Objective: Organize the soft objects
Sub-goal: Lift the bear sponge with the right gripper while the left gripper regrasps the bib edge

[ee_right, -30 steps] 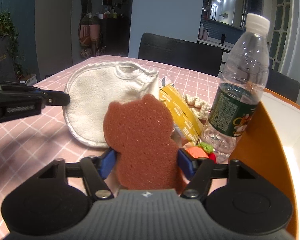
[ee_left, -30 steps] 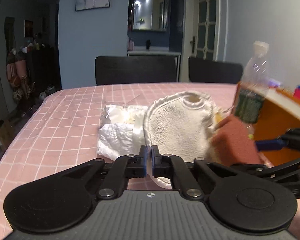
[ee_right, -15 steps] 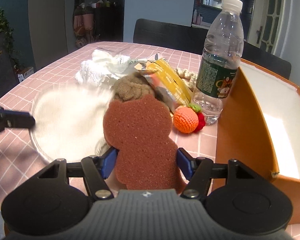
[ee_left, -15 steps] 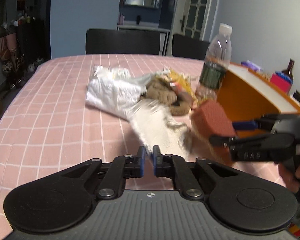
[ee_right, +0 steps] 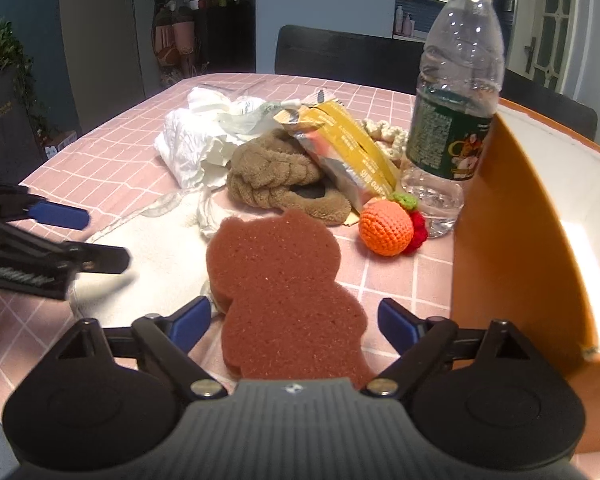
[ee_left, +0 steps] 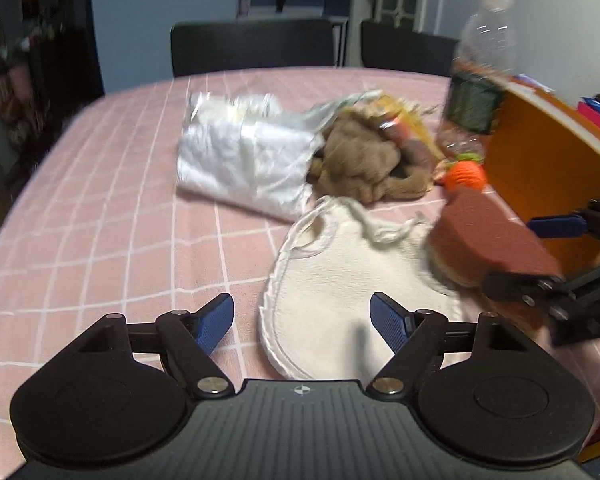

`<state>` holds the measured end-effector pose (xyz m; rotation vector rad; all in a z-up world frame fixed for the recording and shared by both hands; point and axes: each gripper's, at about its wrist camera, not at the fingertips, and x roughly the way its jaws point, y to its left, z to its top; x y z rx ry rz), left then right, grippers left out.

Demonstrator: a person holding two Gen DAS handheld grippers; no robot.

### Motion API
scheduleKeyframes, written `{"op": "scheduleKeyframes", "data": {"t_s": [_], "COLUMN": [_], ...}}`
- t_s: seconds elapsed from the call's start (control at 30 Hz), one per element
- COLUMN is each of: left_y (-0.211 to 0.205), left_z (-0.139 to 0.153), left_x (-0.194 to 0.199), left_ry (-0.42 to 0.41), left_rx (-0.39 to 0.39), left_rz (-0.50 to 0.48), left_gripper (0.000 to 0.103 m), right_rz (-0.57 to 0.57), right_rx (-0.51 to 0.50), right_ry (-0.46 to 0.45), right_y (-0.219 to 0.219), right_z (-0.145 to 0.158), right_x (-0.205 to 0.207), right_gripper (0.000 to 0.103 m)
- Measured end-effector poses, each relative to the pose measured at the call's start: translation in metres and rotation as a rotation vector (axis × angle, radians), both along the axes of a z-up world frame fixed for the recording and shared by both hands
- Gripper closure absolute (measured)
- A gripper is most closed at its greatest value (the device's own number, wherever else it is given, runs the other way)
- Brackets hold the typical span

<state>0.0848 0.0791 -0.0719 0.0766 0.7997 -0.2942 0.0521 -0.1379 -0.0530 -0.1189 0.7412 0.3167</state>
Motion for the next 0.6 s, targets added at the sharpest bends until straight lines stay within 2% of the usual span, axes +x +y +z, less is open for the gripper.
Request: {"op": "scheduleKeyframes", "data": {"t_s": [0.13, 0.2, 0.37, 0.47, 0.53, 0.6], "left_y": [-0.006, -0.016, -0.028, -0.035, -0.042, -0.051], "left_z": [-0.01, -0.011, -0.009, -0.006, -0.005, -0.004], "left_x": [0.009, 0.008, 0.007, 0.005, 0.003, 0.001], "left_ry": [0.024, 0.008, -0.014, -0.024, -0.023, -0.032], "left_rx": [-0.024, 0.013, 0.06, 0.09, 0.097, 0.135], "left_rz": [-0.01, -0.027, -0.029, -0.05, -0.083, -0.103], "left_gripper": [0.013, 0.016, 0.027, 0.041, 0.068, 0.074], "right_rz": [0.015, 0.022, 0.03, 0.035, 0.039, 0.038], "right_rx": [0.0, -0.009, -0.001, -0.007, -0.014, -0.02], "right_ry": [0.007, 0.009, 0.032, 0.042, 0.044, 0.045], "right_y": [0.004, 0.006, 0.008, 0.008, 0.008, 0.008], "right_z": [-0.006, -0.009, -0.015, -0.015, -0.014, -0.013], "right_x": [0.008, 0.01, 0.016, 0.017, 0.018, 0.019], "right_gripper": [0.012, 0.02, 0.023, 0.022, 0.022, 0.022]}}
